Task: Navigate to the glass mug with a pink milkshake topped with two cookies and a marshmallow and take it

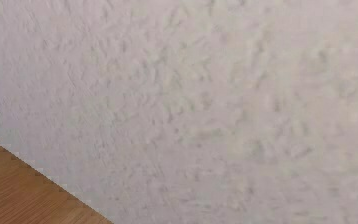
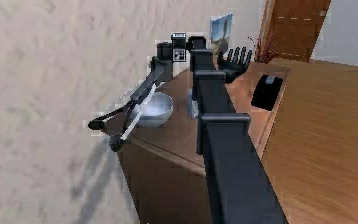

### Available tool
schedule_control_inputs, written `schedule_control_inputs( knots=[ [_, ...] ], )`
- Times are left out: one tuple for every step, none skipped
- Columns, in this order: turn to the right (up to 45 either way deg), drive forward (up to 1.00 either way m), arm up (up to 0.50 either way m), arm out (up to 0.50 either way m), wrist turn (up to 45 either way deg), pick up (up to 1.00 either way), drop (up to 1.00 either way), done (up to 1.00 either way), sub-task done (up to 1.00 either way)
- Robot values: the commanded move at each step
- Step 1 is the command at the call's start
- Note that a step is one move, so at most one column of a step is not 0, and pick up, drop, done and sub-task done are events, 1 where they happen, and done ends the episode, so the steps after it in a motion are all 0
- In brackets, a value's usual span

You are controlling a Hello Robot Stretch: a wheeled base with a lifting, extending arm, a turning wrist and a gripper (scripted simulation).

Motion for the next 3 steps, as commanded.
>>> schedule_control_inputs(
  knots=[
    [0.0,0.0,0.0,0.0,45.0,0.0,0.0,0.0,0.0],
    [0.0,0.0,0.0,0.0,45.0,0.0,0.0,0.0,0.0],
    [0.0,0.0,0.0,0.0,45.0,0.0,0.0,0.0,0.0]
  ],
)
